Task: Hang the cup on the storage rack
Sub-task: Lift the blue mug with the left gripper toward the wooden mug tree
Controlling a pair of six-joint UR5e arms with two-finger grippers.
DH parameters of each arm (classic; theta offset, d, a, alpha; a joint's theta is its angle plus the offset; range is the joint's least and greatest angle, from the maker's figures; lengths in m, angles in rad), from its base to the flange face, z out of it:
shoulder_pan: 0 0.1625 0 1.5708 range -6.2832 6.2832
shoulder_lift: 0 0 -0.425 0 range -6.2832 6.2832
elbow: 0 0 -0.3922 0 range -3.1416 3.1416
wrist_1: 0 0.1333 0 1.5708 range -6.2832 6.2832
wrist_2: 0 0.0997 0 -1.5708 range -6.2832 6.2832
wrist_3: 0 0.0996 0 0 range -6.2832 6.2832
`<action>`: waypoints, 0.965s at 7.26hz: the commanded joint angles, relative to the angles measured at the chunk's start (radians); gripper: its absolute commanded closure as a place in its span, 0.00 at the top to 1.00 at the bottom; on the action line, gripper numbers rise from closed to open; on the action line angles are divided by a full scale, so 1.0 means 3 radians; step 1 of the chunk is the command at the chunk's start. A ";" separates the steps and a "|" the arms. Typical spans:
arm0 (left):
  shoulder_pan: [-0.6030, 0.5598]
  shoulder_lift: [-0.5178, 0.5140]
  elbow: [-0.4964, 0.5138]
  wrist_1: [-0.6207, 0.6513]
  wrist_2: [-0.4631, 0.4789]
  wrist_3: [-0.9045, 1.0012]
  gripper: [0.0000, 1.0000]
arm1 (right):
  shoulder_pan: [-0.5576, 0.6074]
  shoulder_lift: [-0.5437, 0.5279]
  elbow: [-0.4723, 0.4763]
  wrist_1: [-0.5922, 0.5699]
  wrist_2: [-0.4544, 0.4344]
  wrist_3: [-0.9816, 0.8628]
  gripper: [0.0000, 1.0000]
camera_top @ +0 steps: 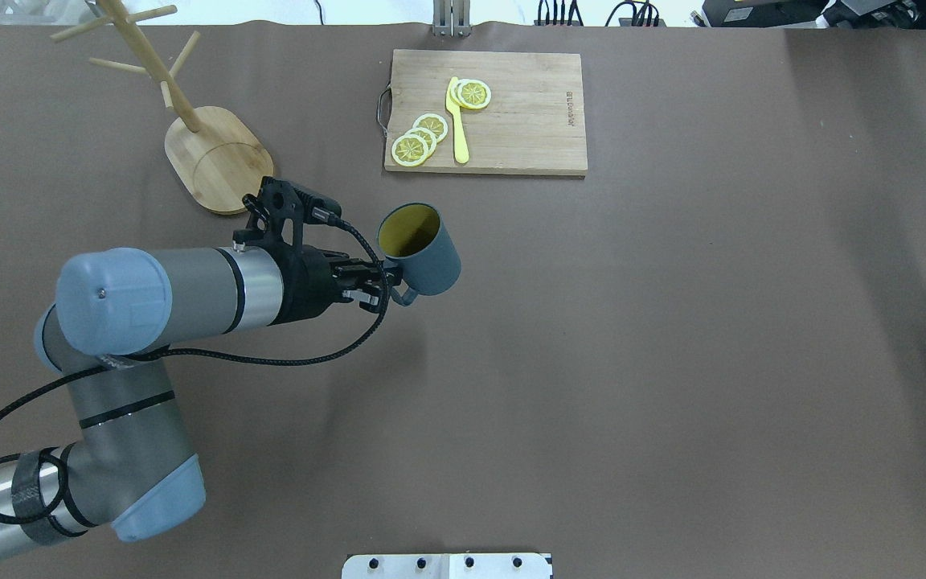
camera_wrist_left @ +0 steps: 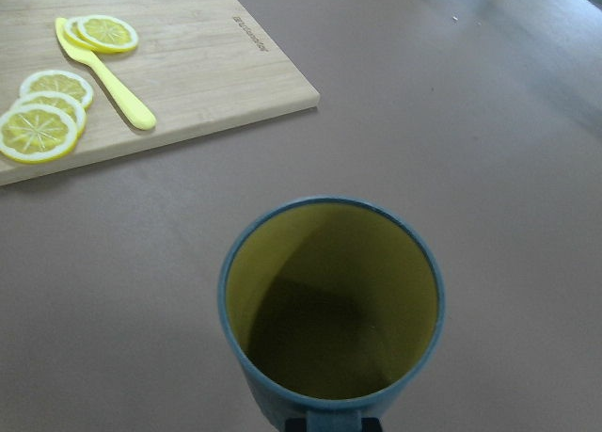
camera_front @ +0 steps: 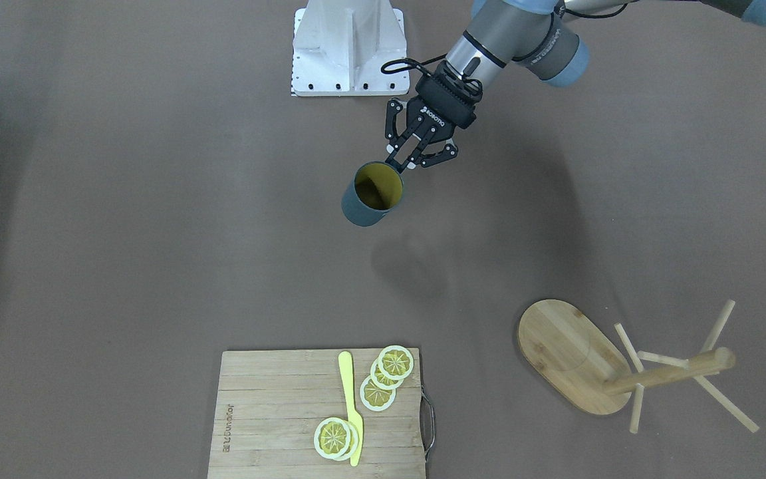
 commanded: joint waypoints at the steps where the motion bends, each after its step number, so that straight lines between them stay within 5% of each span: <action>1: -0.0233 0.0003 0.0069 -0.0166 -0.0037 -0.0326 0.00 | 0.0036 -0.0004 0.0014 0.0003 0.0006 -0.0002 1.00; 3: -0.0518 0.0008 0.0150 -0.0188 -0.0183 -0.0352 0.00 | 0.0036 -0.0004 0.0009 0.0003 0.0000 -0.0022 1.00; 5: -0.1075 -0.0023 0.0446 -0.0183 -0.0872 -0.0352 0.00 | 0.0081 -0.0024 -0.0001 0.0003 0.0000 -0.0038 1.00; 7: -0.1271 -0.0033 0.0615 -0.0198 -0.1013 -0.0367 0.00 | 0.0173 -0.0055 -0.0001 0.0003 0.0001 -0.0043 1.00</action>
